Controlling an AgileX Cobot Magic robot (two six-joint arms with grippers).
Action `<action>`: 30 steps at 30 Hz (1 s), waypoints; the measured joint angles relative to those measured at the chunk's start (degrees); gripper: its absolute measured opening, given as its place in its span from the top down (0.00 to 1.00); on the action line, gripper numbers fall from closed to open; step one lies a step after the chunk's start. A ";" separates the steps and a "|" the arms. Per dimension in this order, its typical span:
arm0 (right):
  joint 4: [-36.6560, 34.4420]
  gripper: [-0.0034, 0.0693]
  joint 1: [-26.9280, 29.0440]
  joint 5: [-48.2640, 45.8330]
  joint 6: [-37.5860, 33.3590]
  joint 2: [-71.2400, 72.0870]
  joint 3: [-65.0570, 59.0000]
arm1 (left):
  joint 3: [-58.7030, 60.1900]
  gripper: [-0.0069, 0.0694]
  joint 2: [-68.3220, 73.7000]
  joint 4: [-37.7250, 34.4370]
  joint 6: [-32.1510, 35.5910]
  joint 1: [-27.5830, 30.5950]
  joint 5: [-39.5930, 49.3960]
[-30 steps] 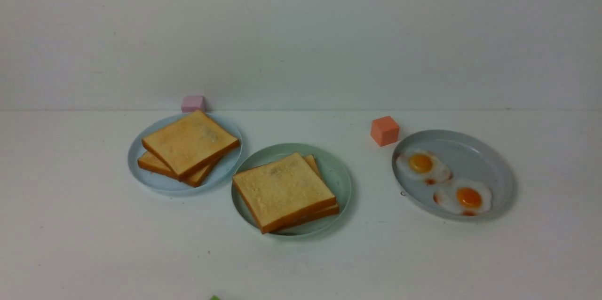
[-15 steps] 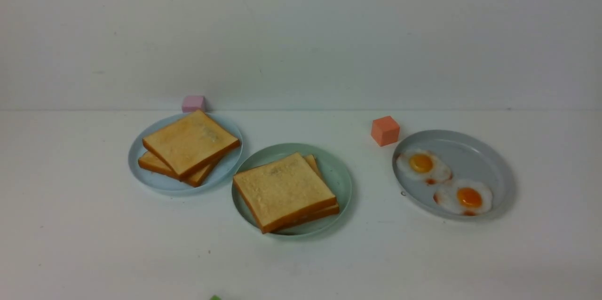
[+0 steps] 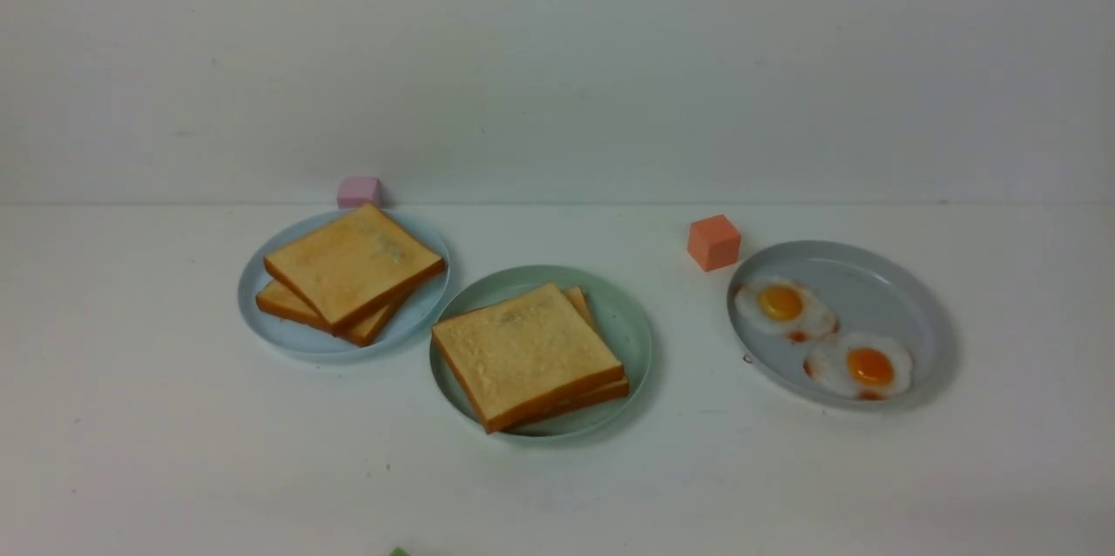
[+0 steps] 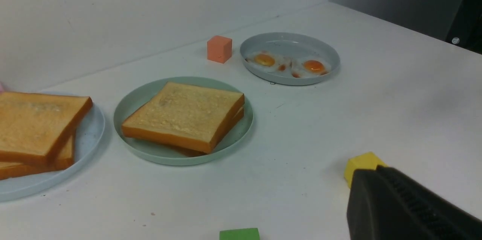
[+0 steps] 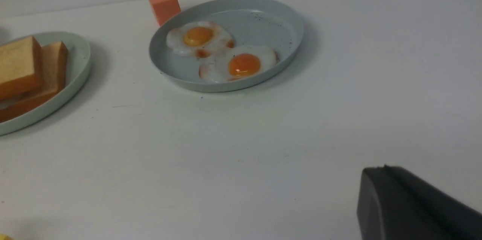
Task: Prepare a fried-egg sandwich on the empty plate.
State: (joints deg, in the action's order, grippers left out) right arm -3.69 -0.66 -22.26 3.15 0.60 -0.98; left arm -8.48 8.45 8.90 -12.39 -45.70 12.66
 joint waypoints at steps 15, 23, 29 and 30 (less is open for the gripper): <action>0.00 0.95 0.00 0.00 0.00 0.00 0.00 | 0.05 0.90 0.00 0.19 0.00 0.26 -0.14; 0.05 0.95 0.00 -0.05 0.15 0.00 0.00 | 0.11 0.93 -8.02 -7.07 -0.96 26.25 -1.74; 0.05 0.94 0.00 -0.05 0.15 0.01 0.00 | 3.88 0.93 -9.13 -11.62 -1.13 42.39 5.48; 0.06 0.94 0.00 -0.05 0.15 0.01 0.00 | 6.02 0.93 -9.13 -12.16 -1.13 43.31 5.60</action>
State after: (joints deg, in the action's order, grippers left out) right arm -3.63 -0.66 -22.30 3.30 0.62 -0.98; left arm -2.46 -0.68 -3.26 -13.52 -2.38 18.27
